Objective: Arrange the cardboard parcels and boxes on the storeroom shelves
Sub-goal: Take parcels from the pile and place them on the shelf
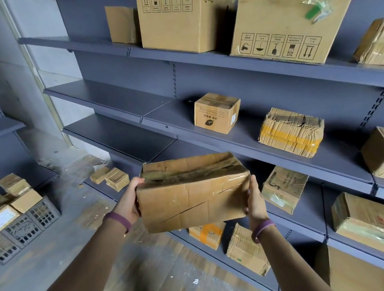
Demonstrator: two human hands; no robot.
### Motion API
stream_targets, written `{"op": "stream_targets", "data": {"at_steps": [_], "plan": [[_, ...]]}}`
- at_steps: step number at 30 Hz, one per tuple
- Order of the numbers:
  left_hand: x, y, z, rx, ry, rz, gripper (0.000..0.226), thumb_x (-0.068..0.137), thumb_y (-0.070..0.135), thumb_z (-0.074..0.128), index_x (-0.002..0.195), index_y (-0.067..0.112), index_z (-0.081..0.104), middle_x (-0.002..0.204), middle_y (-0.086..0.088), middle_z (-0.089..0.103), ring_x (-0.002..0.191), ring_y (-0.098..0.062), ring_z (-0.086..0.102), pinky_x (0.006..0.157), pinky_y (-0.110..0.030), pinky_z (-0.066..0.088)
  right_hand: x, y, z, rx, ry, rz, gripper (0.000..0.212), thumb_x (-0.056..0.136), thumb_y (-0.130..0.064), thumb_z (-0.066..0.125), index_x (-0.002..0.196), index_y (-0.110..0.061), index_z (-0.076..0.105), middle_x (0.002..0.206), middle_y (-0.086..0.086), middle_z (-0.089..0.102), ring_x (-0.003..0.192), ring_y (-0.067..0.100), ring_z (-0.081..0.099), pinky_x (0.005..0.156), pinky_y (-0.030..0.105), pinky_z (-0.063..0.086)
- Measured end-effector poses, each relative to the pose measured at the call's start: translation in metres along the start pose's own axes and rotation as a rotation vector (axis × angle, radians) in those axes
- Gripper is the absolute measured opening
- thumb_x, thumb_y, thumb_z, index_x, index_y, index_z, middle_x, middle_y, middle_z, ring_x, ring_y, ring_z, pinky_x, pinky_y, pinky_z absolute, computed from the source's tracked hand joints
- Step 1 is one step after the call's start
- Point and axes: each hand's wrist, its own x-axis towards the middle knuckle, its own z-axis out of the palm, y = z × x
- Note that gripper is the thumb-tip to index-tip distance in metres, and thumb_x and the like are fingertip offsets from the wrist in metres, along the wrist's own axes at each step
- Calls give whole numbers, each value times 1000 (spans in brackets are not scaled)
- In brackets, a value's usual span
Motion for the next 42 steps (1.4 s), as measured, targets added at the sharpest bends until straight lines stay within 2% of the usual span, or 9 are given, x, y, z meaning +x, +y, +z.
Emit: {"op": "stream_targets", "data": {"at_steps": [6, 10, 15, 21, 24, 26, 30, 38, 42], "plan": [[-3, -1, -6, 67, -66, 10, 37, 100, 39, 46, 97, 14, 73, 86, -11, 75, 85, -25, 65, 77, -36, 49, 1, -25, -11, -61, -97, -9, 41, 96, -54, 52, 112, -18, 64, 105, 3, 68, 89, 14, 61, 71, 32, 47], [-4, 0, -18, 116, -97, 11, 33, 99, 22, 47, 118, 5, 68, 105, -16, 72, 97, -29, 63, 89, -42, 46, 9, -25, -26, -199, -220, -10, 31, 95, -28, 63, 124, -16, 62, 106, 4, 72, 91, 19, 65, 77, 40, 52], [-8, 3, -23, 268, -139, -30, 18, 62, 9, 61, 78, 3, 56, 73, -13, 51, 69, -22, 50, 65, -33, 41, 18, -12, -34, -222, -215, -15, 51, 77, 1, 75, 122, -6, 52, 120, 21, 64, 102, 34, 65, 88, 51, 54], [8, -4, -25, 305, -188, 34, 77, 52, -5, 53, 126, 16, 61, 121, -18, 68, 113, -33, 64, 104, -52, 48, 15, -1, -33, -205, -192, -103, 59, 75, 24, 65, 124, 2, 41, 117, 19, 61, 107, 35, 60, 80, 40, 54], [7, -1, -19, 321, -174, 29, 39, 76, -9, 54, 109, 8, 64, 97, -15, 68, 87, -23, 66, 76, -34, 55, 12, 1, -34, -223, -234, -152, 75, 76, 27, 60, 136, -13, 39, 116, 10, 58, 98, 23, 58, 73, 34, 54], [4, 3, -9, 289, -101, 10, 11, 97, 9, 52, 97, 8, 63, 88, -11, 60, 73, -18, 59, 62, -25, 51, 10, 3, -35, -269, -272, -186, 78, 76, 28, 58, 137, -18, 43, 114, 6, 58, 99, 24, 58, 66, 27, 55], [6, 14, 1, 52, -72, -43, 59, 90, 67, 56, 118, 16, 67, 111, -8, 74, 106, -25, 68, 93, -42, 54, 8, 8, -33, -315, -250, -246, 73, 73, 33, 56, 128, -13, 40, 106, 1, 51, 92, 14, 53, 59, 17, 53], [11, 7, -4, 17, 14, 16, 30, 96, 25, 61, 116, 5, 71, 107, -16, 75, 103, -35, 69, 102, -51, 50, 5, 5, -37, -329, -446, -145, 79, 67, 14, 80, 125, -12, 33, 111, 18, 58, 95, 25, 62, 73, 37, 60], [16, -4, -13, -1, 14, 13, 38, 87, 19, 66, 121, 2, 67, 119, -23, 70, 112, -41, 65, 106, -56, 47, 1, -1, -40, -189, -431, -80, 103, 51, -58, 90, 136, -21, 46, 125, 4, 66, 112, 21, 65, 86, 37, 56]]}}
